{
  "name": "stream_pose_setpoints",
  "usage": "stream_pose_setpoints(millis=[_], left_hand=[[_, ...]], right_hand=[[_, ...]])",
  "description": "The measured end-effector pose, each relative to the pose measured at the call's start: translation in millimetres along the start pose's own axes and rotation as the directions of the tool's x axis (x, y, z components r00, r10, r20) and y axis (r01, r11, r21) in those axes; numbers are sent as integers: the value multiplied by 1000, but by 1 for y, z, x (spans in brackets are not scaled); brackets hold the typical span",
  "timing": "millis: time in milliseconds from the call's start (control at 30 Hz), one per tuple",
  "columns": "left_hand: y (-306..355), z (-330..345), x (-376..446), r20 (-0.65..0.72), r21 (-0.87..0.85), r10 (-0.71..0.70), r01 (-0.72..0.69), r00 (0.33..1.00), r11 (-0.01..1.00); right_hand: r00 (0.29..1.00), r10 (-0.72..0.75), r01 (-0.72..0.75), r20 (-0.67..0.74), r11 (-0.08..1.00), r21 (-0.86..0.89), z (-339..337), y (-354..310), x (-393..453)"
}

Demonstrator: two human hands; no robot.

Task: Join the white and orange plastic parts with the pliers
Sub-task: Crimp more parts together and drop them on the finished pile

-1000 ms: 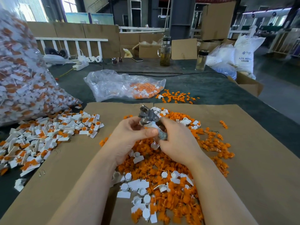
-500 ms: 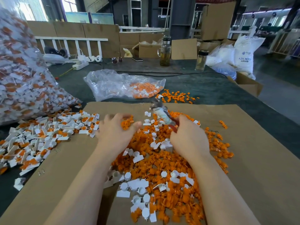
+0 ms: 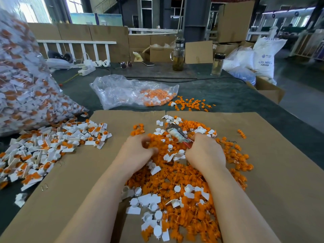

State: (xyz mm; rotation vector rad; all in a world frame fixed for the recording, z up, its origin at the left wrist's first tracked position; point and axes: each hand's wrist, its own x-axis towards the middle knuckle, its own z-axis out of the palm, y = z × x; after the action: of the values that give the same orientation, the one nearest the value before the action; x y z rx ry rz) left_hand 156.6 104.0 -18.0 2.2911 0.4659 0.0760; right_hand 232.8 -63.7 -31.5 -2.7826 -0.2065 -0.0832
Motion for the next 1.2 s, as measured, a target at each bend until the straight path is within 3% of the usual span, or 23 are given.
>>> stream_pose_setpoints(millis=[133, 400, 567, 633, 733, 833, 1033, 1200], left_hand=[[5, 3, -3, 62, -115, 92, -84, 994, 990], [-2, -3, 1, -2, -184, 187, -184, 982, 966], [-4, -6, -1, -47, -65, 241, -244, 969, 968], [-5, -10, -2, -4, -110, 239, -238, 971, 965], [-7, -21, -5, 194, -205, 260, -220, 946, 954], [-5, -21, -7, 312, -98, 299, -283, 902, 954], [9, 5, -9, 283, 66, 396, -430, 873, 900], [10, 4, -8, 273, 107, 376, -417, 885, 903]], right_hand=[[997, -71, 71, -11, 994, 79, 3, 0, 4], [989, -100, 124, -108, 961, 245, 2, 7, 9], [992, -93, 119, -84, 914, 389, -2, 4, 9], [994, -83, 108, -73, 884, 454, -3, 3, 9], [996, -73, 90, -54, 843, 530, -4, 3, 8], [997, -75, 73, -20, 808, 585, -3, 2, 7], [997, -80, 58, 2, 743, 666, -3, 1, 7], [997, -77, 71, -25, 691, 719, -3, 1, 6]])
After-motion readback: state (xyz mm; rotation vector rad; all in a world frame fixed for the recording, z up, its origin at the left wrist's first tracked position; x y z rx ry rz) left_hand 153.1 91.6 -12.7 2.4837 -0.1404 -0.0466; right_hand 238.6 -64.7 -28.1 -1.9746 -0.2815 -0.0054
